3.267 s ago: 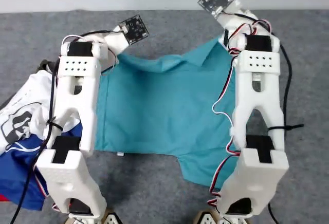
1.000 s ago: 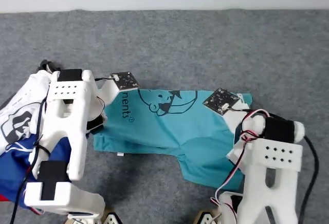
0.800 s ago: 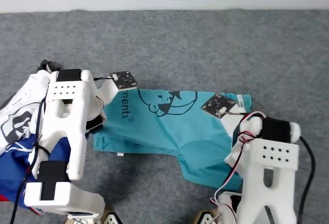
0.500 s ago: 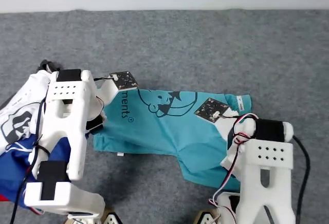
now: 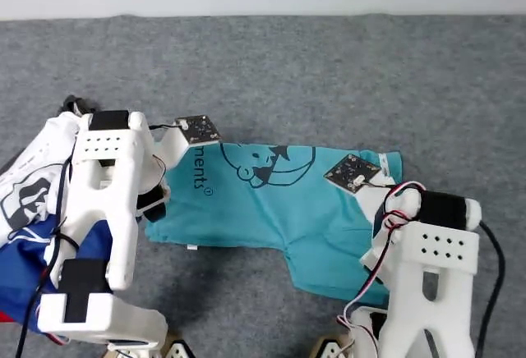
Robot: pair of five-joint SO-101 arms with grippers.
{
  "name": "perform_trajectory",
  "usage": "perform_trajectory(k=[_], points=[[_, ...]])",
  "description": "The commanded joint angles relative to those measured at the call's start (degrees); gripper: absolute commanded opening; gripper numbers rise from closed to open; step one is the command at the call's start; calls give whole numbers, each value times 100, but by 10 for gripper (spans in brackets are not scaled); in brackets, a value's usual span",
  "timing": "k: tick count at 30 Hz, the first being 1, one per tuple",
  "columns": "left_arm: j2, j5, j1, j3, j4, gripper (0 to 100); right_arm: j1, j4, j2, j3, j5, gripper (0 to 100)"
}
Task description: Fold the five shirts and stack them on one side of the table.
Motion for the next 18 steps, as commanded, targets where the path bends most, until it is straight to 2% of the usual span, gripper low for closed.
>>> perform_trajectory(k=[1,3,7,8,10,13,18], points=[[-316,264,-18,-374,-35,56,57,-690,-101,-62,0,247],[-316,686,-9,-593,-255,14,31,-1244,-92,-62,-273,209],[-325,1424,229,-813,-457,6,40,-2369,-92,-62,-1292,18],[-325,1679,360,-840,-466,6,57,-2510,-119,-62,-1442,2],[-325,2171,686,-884,-457,6,92,-2563,-163,-70,-1688,29],[-325,2813,1266,-1051,-440,6,163,-2387,-295,-229,-1960,9],[-325,3270,2418,-1411,-440,6,778,-1692,-769,-897,-2092,9]])
